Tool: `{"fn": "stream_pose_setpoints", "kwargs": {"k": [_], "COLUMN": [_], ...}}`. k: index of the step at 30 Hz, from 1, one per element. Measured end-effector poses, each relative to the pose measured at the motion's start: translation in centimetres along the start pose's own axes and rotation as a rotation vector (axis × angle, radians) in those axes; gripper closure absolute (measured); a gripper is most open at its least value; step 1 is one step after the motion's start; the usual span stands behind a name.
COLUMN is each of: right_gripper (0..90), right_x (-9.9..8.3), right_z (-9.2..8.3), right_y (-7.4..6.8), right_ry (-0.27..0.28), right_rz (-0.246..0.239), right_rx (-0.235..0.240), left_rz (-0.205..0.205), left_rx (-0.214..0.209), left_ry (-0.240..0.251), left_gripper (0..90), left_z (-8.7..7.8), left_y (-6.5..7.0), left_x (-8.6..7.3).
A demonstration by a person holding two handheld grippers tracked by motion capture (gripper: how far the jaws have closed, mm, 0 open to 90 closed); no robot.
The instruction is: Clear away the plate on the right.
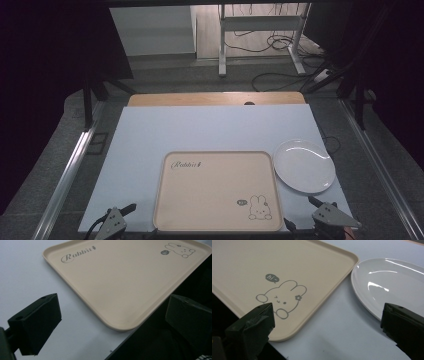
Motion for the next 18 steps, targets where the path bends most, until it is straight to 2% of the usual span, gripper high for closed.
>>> {"fn": "stream_pose_setpoints", "kwargs": {"k": [6, 8, 9, 11, 18], "right_gripper": [0.0, 0.0, 0.0, 0.0, 0.0], "right_x": [0.2, 0.3, 0.3, 0.3, 0.7], "right_z": [1.2, 1.7, 1.7, 2.2, 2.9], "right_y": [0.3, 0.5, 0.5, 0.7, 1.2], "right_ry": [-0.006, -0.030, -0.030, -0.045, -0.054], "right_rz": [-0.015, -0.044, -0.044, -0.054, -0.052], "right_rx": [0.021, -0.023, -0.023, -0.069, -0.116], "left_rz": [-0.007, -0.007, -0.007, -0.008, -0.010], "left_rx": [0.002, 0.002, 0.002, 0.004, 0.004], "left_ry": [-0.005, -0.006, -0.006, -0.005, -0.002], "left_gripper": [0.0, 0.0, 0.0, 0.0, 0.0], "left_z": [0.1, 0.1, 0.1, 0.1, 0.0], "left_y": [-0.2, -0.2, -0.2, -0.2, -0.2], "left_x": [-0.1, -0.1, -0.1, -0.1, -0.1]}}
Point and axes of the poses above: each handheld gripper's, and its own axes: z roughly forward along the jaws, x roughly out of its top, y roughly to its right, the point moved 4 cm from there along z, roughly forward along the jaws, and after that the axes turned 11 degrees about -x, right-handed, at the moved point
